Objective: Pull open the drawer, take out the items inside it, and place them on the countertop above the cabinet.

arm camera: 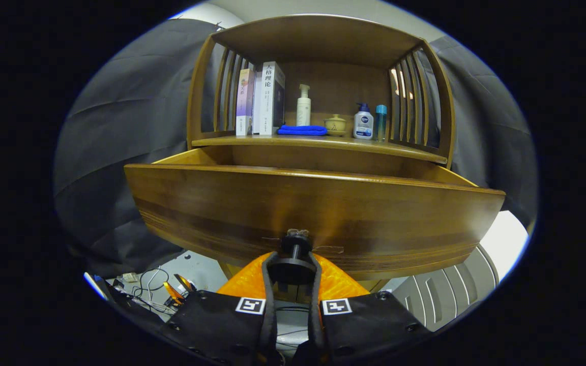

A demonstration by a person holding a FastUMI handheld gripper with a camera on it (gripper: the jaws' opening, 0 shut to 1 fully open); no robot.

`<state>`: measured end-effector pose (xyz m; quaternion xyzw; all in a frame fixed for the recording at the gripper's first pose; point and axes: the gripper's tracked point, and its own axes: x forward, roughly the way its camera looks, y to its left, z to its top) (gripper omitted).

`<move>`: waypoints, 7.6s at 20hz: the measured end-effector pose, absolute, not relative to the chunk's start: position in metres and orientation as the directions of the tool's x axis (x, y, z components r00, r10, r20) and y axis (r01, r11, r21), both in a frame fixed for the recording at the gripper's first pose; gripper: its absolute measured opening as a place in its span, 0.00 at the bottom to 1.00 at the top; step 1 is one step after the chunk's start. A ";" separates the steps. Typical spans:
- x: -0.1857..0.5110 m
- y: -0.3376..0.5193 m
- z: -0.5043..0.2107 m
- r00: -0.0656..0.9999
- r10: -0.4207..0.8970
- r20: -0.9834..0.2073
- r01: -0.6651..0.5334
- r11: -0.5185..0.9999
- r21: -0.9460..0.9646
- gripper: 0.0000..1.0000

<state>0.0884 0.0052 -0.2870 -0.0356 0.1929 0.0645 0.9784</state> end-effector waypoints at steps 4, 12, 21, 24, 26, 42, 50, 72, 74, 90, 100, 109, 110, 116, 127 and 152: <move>0.078 0.005 -0.288 0.917 0.116 -0.382 -0.145 0.988 -0.048 0.27; 0.066 0.001 -0.272 0.917 0.118 -0.381 -0.150 0.987 -0.054 0.66; 0.043 -0.019 -0.182 0.945 0.121 -0.303 -0.136 0.990 -0.028 0.98; 0.057 -0.020 -0.159 0.929 0.137 -0.343 -0.152 0.988 -0.018 0.98; 0.078 -0.023 -0.152 0.914 0.128 -0.384 -0.147 0.989 -0.021 0.98; 0.200 0.002 -0.206 0.631 0.200 -0.750 -0.172 0.978 0.116 0.98; 0.216 0.012 -0.243 0.526 0.189 -0.830 -0.156 0.980 0.124 0.97; 0.213 0.004 -0.255 0.464 0.207 -0.861 -0.132 0.978 0.164 0.19; 0.199 0.004 -0.247 0.472 0.244 -0.847 -0.148 0.969 0.196 0.19; 0.235 -0.019 -0.104 0.710 0.306 -0.634 -0.218 0.952 0.216 0.19; 0.334 -0.025 -0.117 0.721 0.255 -0.644 -0.109 0.960 0.259 0.19; 0.373 -0.023 -0.123 0.735 0.213 -0.644 -0.080 0.970 0.229 0.19; 0.374 -0.024 -0.125 0.733 0.208 -0.648 -0.072 0.971 0.230 0.21; 0.378 -0.030 -0.121 0.766 0.167 -0.621 -0.050 0.978 0.202 0.50; 0.271 -0.024 -0.077 0.924 0.167 -0.343 -0.122 0.981 0.149 0.98; 0.051 -0.003 -0.173 0.998 0.065 -0.025 -0.063 0.996 0.066 0.98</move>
